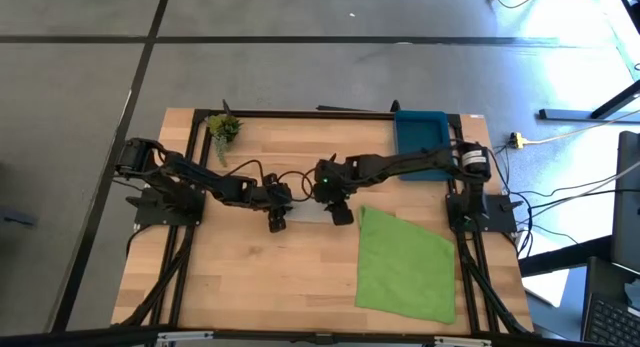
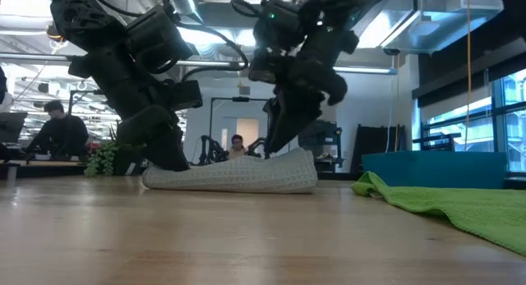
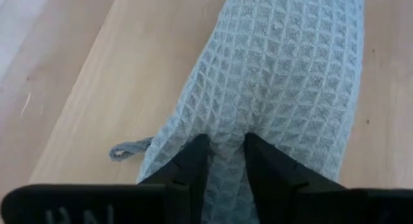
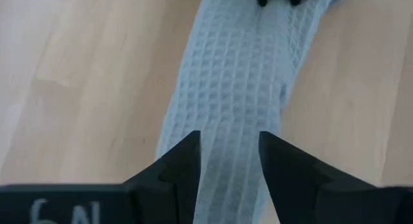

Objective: Roll microfiber towels into tight, uniform cylinder then place into a basket
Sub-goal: Roll the gray towel

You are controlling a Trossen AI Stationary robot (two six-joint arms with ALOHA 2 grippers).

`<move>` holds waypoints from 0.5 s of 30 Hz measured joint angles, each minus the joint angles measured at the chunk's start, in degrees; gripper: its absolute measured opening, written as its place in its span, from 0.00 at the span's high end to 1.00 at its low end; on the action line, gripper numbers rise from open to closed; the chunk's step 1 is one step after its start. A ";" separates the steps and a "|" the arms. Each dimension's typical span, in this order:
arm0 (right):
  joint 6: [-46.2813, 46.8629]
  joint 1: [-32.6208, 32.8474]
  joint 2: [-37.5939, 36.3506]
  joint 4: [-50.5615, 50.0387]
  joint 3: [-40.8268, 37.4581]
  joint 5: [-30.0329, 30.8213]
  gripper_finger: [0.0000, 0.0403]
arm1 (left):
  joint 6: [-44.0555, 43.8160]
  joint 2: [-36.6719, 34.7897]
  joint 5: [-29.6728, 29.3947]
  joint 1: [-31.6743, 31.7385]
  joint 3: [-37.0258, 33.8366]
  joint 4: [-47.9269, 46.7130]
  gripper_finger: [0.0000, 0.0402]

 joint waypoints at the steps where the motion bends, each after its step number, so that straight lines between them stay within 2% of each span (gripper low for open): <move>1: 0.00 0.49 -0.15 -0.21 0.00 0.29 0.61 | 0.00 0.00 -0.04 -0.02 0.02 0.01 0.76; 10: -0.45 5.73 -4.94 -5.38 0.02 5.74 0.61 | 0.37 0.00 -0.08 -0.02 0.02 0.36 0.76; 15: -0.96 7.62 -7.60 -5.66 0.04 5.98 0.61 | 0.39 0.09 -0.11 0.00 0.02 1.32 0.76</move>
